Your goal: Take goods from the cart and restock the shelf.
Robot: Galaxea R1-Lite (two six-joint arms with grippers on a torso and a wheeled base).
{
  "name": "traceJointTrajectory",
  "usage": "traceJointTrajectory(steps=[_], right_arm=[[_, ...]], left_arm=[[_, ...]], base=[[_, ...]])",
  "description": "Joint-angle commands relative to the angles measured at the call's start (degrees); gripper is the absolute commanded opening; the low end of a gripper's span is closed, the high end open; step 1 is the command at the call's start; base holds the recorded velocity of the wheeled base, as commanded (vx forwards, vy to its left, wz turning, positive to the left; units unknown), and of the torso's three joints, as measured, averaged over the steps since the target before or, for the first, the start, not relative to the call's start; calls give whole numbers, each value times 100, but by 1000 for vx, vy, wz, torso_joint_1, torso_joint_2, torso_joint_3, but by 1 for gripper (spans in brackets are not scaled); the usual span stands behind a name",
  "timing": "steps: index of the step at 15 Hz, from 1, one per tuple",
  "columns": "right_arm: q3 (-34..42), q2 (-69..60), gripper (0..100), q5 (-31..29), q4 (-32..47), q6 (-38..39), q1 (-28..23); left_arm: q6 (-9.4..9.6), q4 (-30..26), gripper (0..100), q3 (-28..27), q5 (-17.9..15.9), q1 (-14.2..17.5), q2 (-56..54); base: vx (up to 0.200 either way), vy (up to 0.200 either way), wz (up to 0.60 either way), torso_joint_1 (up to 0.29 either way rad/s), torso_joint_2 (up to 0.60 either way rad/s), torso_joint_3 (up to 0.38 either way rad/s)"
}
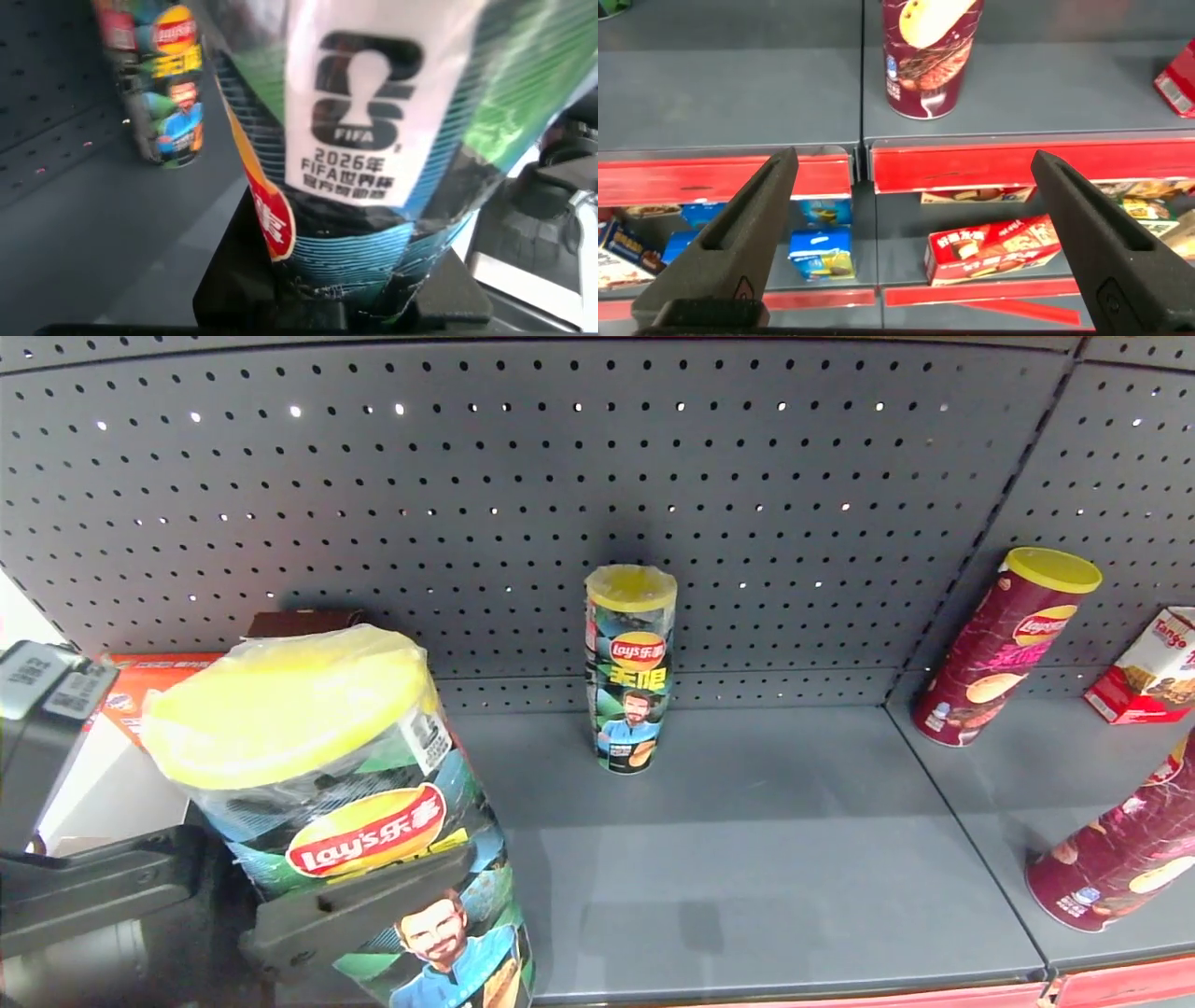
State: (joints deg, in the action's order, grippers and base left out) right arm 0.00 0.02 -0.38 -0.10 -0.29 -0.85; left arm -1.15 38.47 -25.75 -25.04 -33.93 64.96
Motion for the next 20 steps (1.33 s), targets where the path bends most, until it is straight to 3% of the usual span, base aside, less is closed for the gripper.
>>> traceJointTrajectory(steps=[1,20], right_arm=[[0,-2,100,3,1,-6,-3],[0,94,100,3,19,-23,59]], left_arm=[[0,11,0,-44,8,0,-10],[-8,2,0,70,17,18,-19]], base=[[0,0,0,0,0,0],[0,0,63,1,0,0]])
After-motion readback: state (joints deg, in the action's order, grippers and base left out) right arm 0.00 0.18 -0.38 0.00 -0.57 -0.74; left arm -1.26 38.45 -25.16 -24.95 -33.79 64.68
